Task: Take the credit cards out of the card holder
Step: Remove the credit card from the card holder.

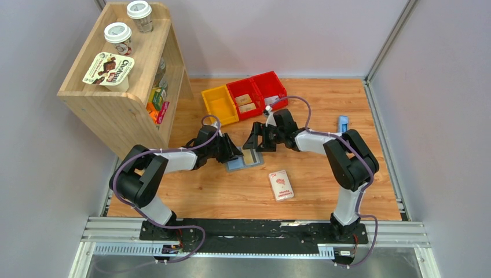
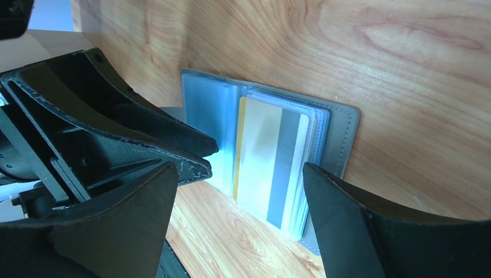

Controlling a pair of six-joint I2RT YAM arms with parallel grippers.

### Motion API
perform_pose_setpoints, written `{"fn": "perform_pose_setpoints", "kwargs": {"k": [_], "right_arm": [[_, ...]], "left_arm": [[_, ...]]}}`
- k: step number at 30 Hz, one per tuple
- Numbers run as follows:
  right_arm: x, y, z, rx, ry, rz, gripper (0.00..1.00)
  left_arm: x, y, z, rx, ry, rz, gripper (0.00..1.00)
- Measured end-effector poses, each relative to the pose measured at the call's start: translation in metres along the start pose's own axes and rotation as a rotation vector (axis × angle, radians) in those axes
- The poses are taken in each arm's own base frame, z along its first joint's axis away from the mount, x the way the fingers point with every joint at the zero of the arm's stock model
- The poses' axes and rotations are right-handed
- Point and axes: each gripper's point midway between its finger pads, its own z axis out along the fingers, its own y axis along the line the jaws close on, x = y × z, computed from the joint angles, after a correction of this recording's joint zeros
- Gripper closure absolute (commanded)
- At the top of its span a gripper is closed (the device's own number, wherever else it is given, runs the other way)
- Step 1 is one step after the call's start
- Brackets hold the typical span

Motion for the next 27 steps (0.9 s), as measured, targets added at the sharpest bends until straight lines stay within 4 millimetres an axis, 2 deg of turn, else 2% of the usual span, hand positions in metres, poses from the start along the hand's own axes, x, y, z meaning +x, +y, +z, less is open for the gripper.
{"fn": "perform_pose_setpoints", "kwargs": {"k": [7, 27], "right_arm": [[0.009, -0.007, 0.002, 0.002, 0.010, 0.007, 0.14], [0.009, -0.006, 0.003, -0.018, 0.002, -0.001, 0.14]], "left_arm": [[0.000, -0.001, 0.000, 0.004, 0.003, 0.000, 0.56], [-0.001, -0.002, 0.018, 0.006, 0.039, -0.046, 0.56]]}}
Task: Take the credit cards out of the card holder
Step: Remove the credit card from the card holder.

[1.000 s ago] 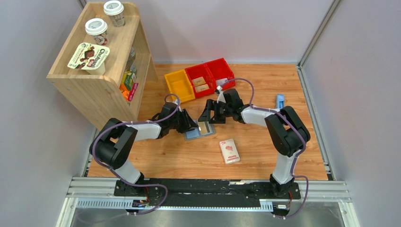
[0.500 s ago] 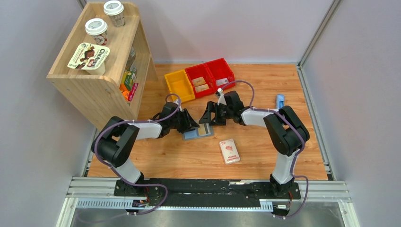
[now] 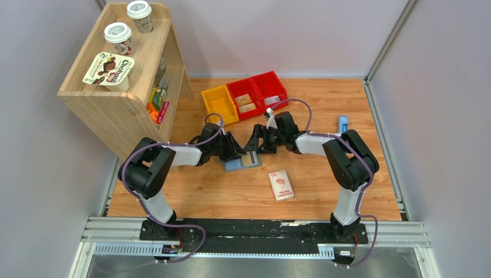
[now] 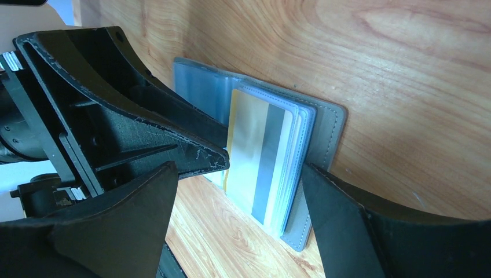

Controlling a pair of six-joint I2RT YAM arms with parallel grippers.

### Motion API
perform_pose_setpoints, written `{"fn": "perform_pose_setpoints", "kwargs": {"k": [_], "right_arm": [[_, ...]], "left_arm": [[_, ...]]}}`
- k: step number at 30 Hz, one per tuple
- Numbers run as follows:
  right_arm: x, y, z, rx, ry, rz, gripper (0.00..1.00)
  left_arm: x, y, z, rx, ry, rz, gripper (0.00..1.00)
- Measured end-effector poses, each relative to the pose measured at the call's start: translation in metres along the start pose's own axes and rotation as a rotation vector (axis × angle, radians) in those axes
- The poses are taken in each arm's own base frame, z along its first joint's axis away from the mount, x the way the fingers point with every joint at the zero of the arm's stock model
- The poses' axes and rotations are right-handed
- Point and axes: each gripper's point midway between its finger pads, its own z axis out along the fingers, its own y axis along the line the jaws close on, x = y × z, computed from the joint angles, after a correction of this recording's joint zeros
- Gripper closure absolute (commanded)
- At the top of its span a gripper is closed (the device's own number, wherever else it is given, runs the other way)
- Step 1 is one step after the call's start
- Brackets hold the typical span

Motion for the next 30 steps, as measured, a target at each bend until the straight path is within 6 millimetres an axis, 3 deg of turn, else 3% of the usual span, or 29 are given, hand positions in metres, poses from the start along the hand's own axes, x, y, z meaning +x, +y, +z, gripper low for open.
{"fn": "perform_pose_setpoints", "kwargs": {"k": [6, 10, 14, 20, 30], "right_arm": [[0.000, 0.000, 0.000, -0.003, -0.003, 0.005, 0.14], [0.000, 0.000, 0.000, -0.009, -0.005, 0.008, 0.14], [0.000, -0.001, 0.000, -0.012, -0.007, 0.010, 0.14], [0.000, 0.000, 0.000, -0.014, -0.008, 0.013, 0.14], [-0.001, 0.000, 0.001, -0.016, -0.011, 0.015, 0.14]], "left_arm": [[0.000, 0.000, 0.001, 0.000, 0.007, -0.014, 0.60], [-0.001, -0.002, 0.002, 0.008, 0.003, -0.022, 0.74], [-0.002, -0.003, 0.002, 0.030, -0.012, -0.019, 0.81], [-0.003, -0.004, 0.000, 0.066, -0.038, -0.019, 0.86], [-0.013, -0.027, -0.010, 0.143, -0.084, 0.005, 0.91]]}}
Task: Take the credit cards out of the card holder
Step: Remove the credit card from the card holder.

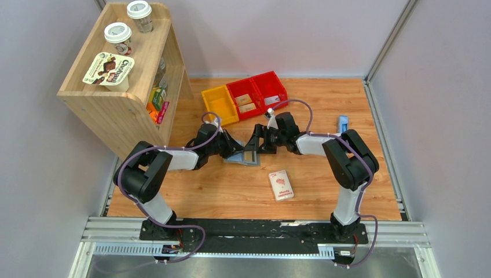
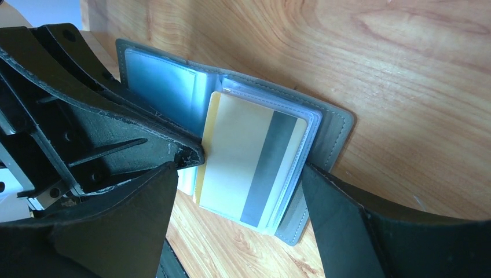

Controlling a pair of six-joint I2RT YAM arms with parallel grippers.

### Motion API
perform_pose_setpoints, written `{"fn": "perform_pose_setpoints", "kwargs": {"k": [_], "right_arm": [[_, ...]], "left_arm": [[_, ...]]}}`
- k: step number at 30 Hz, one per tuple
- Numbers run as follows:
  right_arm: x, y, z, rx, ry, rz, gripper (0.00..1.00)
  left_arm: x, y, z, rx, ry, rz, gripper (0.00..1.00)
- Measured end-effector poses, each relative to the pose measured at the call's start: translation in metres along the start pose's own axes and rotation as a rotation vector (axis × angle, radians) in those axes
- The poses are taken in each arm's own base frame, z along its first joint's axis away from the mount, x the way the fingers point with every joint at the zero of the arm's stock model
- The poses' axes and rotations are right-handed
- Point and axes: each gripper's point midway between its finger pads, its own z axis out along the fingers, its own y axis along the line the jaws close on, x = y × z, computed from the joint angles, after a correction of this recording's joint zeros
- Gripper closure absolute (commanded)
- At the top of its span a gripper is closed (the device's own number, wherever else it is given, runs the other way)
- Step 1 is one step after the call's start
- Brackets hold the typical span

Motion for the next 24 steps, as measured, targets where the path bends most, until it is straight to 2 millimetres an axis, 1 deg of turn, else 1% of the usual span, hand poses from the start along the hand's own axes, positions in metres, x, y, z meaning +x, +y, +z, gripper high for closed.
{"fn": "perform_pose_setpoints", "kwargs": {"k": [2, 7, 10, 12, 19, 24], "right_arm": [[0.000, 0.000, 0.000, -0.002, -0.001, 0.001, 0.14], [0.000, 0.000, 0.000, -0.010, 0.002, 0.006, 0.14], [-0.001, 0.000, 0.001, -0.014, 0.002, 0.009, 0.14], [-0.001, 0.001, 0.001, -0.016, 0.001, 0.008, 0.14], [-0.001, 0.001, 0.002, -0.018, 0.001, 0.010, 0.14], [-0.001, 0.001, 0.002, -0.019, 0.001, 0.011, 0.14]], "left_arm": [[0.000, 0.000, 0.000, 0.001, -0.001, -0.001, 0.91], [0.001, 0.000, 0.000, 0.001, 0.005, -0.005, 0.81], [0.003, 0.003, 0.002, -0.001, 0.016, -0.017, 0.78], [0.005, 0.004, 0.003, 0.002, 0.026, -0.021, 0.77], [0.011, 0.006, 0.007, 0.006, 0.048, -0.032, 0.78], [0.011, 0.003, 0.008, 0.013, 0.046, -0.030, 0.85]]}}
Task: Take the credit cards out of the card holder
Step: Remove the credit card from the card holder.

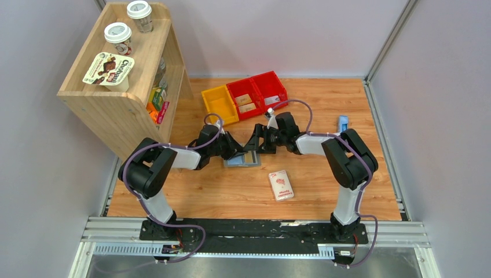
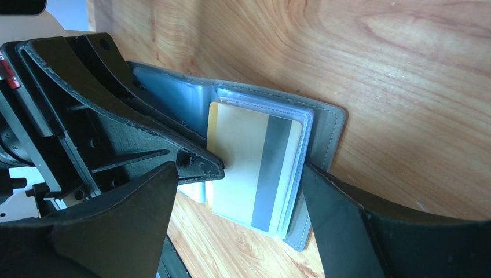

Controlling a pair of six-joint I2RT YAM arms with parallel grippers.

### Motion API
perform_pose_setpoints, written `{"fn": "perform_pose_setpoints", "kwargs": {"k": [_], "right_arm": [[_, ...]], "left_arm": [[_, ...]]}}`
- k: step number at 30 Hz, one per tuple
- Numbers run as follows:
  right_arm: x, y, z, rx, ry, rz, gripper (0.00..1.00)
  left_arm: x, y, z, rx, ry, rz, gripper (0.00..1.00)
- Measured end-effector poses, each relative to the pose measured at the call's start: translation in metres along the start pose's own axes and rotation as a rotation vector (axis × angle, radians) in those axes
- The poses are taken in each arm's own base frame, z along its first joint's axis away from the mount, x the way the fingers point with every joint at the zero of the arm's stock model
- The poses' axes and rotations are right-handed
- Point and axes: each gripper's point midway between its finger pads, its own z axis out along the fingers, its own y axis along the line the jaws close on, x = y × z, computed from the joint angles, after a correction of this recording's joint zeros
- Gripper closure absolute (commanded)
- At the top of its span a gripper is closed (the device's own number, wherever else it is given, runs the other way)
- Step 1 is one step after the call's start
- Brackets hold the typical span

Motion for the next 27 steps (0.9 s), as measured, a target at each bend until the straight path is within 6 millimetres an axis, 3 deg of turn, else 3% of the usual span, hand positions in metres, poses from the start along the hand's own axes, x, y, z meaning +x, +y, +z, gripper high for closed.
{"fn": "perform_pose_setpoints", "kwargs": {"k": [27], "right_arm": [[-0.001, 0.002, 0.006, -0.037, -0.003, 0.004, 0.14]], "left_arm": [[-0.003, 0.004, -0.027, -0.004, -0.045, -0.002, 0.88]]}}
